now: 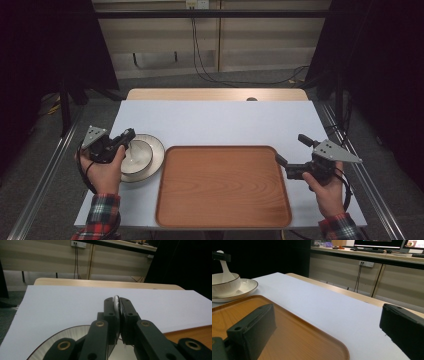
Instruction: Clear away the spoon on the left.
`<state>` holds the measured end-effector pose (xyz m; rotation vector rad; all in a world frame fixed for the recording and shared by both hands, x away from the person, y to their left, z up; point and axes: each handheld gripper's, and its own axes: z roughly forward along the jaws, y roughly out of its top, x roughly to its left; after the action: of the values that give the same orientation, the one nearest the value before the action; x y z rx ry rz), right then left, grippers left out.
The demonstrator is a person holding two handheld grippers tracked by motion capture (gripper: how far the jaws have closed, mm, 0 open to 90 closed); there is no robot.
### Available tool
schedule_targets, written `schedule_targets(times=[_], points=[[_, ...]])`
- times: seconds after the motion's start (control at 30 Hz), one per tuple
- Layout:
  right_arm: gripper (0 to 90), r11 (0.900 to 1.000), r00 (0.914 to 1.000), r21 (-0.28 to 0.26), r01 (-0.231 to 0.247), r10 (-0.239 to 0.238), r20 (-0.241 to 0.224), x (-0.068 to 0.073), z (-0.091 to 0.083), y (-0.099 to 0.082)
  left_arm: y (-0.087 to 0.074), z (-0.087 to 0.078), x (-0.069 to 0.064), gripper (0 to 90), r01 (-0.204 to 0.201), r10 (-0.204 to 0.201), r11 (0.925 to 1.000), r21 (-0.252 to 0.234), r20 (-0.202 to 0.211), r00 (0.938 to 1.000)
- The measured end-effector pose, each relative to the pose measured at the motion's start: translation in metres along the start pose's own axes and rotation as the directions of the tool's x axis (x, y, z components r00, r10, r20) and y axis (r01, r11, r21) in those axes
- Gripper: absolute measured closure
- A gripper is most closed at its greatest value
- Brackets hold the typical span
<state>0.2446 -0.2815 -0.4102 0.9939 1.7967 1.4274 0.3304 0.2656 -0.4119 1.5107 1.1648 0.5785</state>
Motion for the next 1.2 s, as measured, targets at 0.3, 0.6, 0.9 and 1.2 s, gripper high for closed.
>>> schedule_targets(times=[0.3,0.6,0.9,1.2], points=[[0.1,1.0,1.0,-0.001,-0.004,0.004,0.001,-0.001,-0.003,-0.002,-0.004,0.01,0.001,85.2,0.011,-0.011,0.9996,-0.026,0.001,0.9999],[0.0,1.0,0.9999,0.003,-0.008,0.008,0.011,0.0,-0.004,-0.002,-0.004,0.01,0.002,85.4,0.032,-0.032,0.999,-0.03,0.005,0.9995],[0.1,1.0,1.0,-0.001,-0.01,0.01,-0.001,0.0,-0.005,-0.002,0.002,0.001,0.001,85.4,0.043,-0.041,0.9978,-0.051,0.033,0.9986],[0.0,0.9999,0.9999,-0.002,-0.01,0.01,0.001,0.0,-0.005,-0.002,0.016,-0.008,-0.001,85.5,0.065,-0.061,0.9958,-0.065,0.067,0.9959]])
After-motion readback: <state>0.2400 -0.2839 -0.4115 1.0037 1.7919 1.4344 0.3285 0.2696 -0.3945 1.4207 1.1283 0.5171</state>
